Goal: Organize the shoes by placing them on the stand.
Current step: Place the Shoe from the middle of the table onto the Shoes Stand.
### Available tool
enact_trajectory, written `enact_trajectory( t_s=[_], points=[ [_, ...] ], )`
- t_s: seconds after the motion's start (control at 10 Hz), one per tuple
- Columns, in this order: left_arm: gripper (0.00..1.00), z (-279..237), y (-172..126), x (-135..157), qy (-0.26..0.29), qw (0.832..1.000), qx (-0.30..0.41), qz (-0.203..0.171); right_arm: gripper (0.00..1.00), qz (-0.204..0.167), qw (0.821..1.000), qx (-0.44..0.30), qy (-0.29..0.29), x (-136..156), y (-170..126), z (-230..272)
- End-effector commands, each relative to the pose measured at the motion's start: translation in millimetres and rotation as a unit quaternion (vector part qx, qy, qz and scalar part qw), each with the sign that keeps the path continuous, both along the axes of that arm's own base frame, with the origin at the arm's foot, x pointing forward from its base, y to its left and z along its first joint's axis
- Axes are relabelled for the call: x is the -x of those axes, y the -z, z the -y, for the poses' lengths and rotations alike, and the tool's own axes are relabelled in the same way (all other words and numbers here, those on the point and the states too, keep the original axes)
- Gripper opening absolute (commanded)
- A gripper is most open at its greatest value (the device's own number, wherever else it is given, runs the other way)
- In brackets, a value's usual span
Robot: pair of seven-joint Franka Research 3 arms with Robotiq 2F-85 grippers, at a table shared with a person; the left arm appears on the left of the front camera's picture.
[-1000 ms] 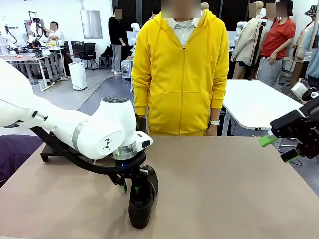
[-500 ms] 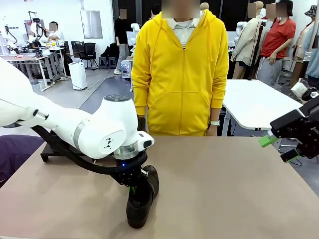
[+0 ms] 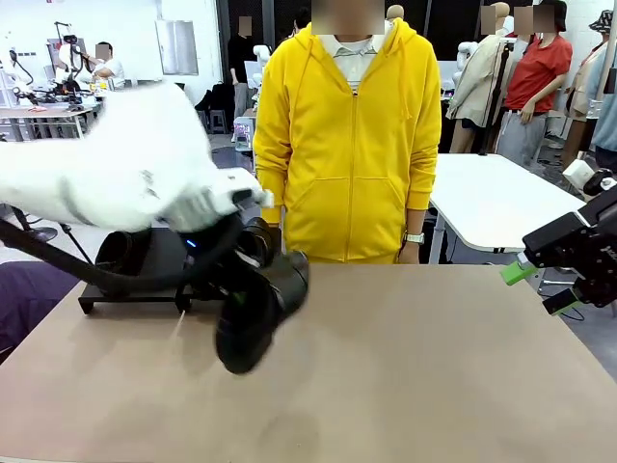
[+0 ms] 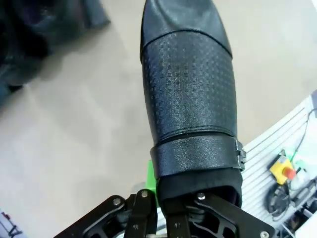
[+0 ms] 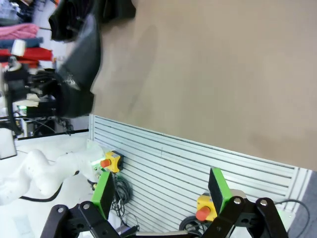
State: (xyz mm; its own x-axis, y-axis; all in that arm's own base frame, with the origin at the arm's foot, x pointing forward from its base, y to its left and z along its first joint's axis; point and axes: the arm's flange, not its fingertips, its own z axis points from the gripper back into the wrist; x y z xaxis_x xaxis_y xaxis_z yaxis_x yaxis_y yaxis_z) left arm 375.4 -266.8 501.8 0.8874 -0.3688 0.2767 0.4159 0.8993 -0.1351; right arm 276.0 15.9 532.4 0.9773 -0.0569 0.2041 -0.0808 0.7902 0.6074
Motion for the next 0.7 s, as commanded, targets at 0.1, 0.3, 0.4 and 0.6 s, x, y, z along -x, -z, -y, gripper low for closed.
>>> enact_trajectory(
  t_s=[0.1,0.3,0.4,0.6],
  points=[
    [0.00,-109,-30,12,-0.093,0.990,0.026,0.099,1.00,0.007,1.000,-0.006,-0.007,-1,1,1],
    [0.00,-184,-28,3,-0.164,0.978,0.026,0.128,1.00,0.007,1.000,-0.006,-0.007,-1,1,1],
    [0.00,-212,-27,-1,-0.182,0.973,0.013,0.144,1.00,0.007,1.000,-0.006,-0.007,-1,1,1],
    [0.00,-242,-29,-6,-0.240,0.963,0.024,0.117,1.00,0.007,1.000,-0.006,-0.007,-1,1,1]
  ],
)
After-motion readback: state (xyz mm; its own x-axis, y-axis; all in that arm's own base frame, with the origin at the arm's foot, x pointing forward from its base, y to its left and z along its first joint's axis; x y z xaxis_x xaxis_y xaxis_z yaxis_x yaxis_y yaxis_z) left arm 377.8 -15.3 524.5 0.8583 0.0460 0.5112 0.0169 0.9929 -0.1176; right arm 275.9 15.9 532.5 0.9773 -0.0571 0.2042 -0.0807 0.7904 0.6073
